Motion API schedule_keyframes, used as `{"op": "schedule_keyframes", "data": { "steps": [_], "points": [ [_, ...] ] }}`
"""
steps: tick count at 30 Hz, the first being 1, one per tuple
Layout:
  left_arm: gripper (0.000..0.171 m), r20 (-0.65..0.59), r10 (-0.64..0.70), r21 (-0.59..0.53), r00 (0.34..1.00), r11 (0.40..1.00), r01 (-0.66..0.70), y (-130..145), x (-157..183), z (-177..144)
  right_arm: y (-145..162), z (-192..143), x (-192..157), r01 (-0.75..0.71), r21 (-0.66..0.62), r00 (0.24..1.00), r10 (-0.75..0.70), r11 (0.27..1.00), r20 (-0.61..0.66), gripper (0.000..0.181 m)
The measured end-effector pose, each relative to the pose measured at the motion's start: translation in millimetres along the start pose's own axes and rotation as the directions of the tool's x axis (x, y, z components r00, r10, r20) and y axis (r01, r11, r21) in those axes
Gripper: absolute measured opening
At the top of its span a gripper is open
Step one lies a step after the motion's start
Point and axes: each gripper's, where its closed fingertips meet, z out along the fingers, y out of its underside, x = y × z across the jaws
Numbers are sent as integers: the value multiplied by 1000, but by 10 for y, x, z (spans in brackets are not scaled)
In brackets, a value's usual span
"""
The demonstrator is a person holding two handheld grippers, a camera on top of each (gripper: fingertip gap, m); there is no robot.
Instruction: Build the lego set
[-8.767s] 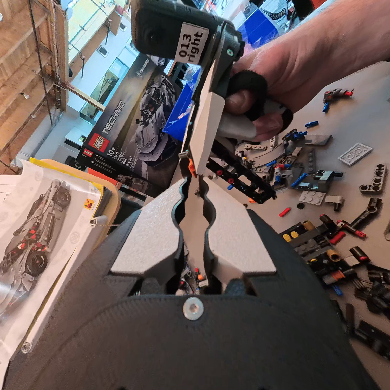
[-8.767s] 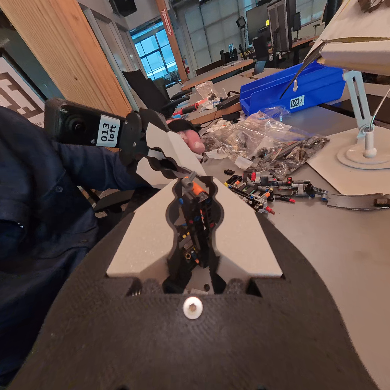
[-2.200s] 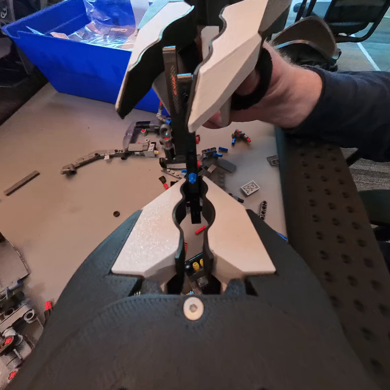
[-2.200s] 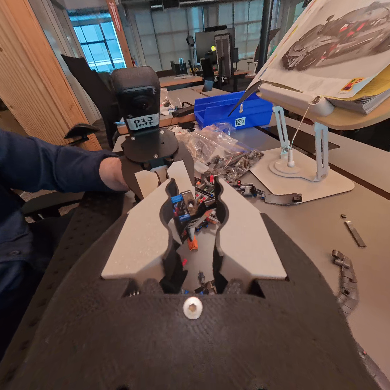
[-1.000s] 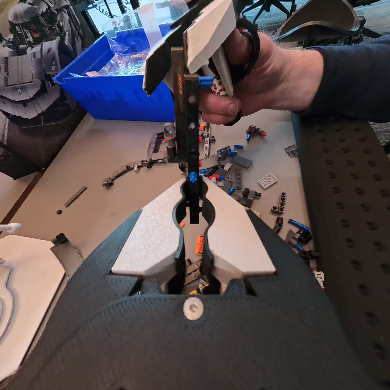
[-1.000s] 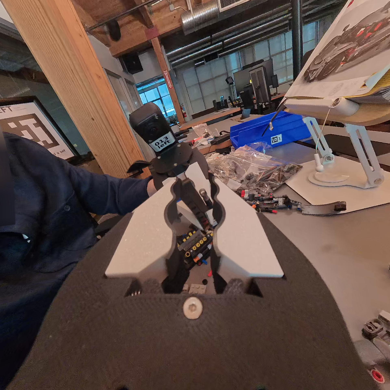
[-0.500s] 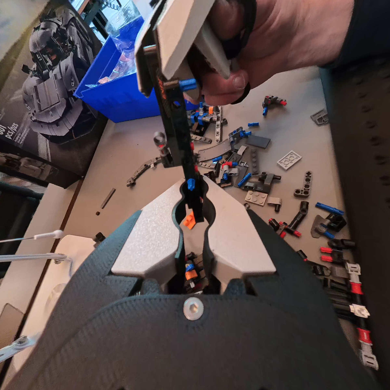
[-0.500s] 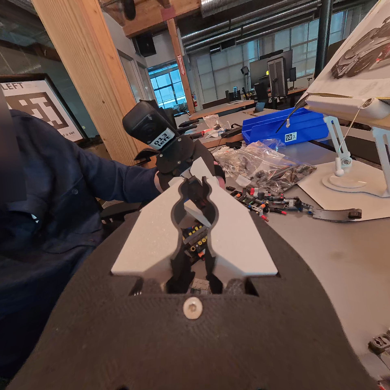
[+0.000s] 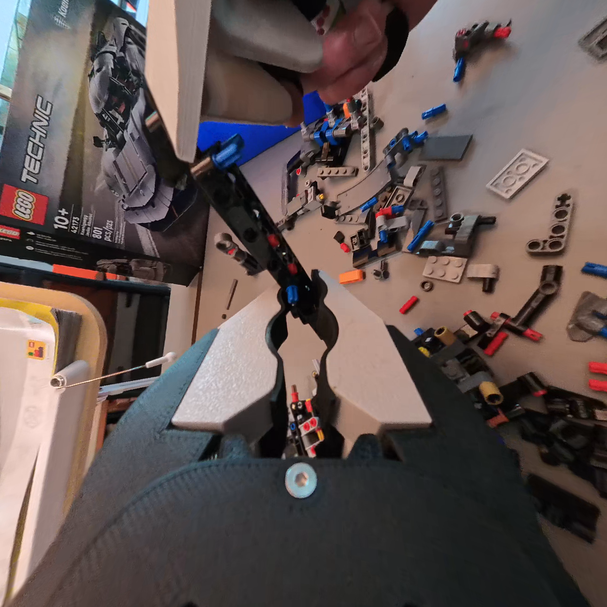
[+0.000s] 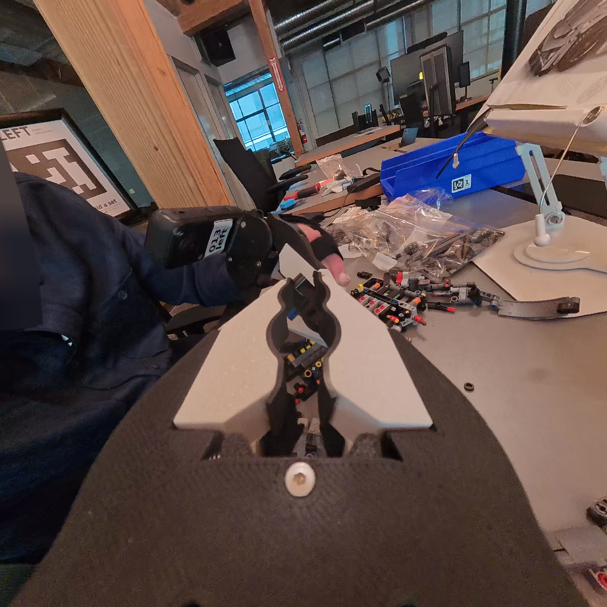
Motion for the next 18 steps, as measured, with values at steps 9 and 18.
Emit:
{"op": "schedule_keyframes", "data": {
  "steps": [9, 18],
  "points": [
    [9, -31, -76, 13, 997, 997, 76, 7, 10, 43, 12, 4, 47, 43, -15, 997, -44, 999, -56, 9],
    [30, -29, -188, 45, 982, 981, 189, 22, -91, 45, 9, -103, 356, 32, -6, 970, -33, 999, -241, 6]
  ]
}}
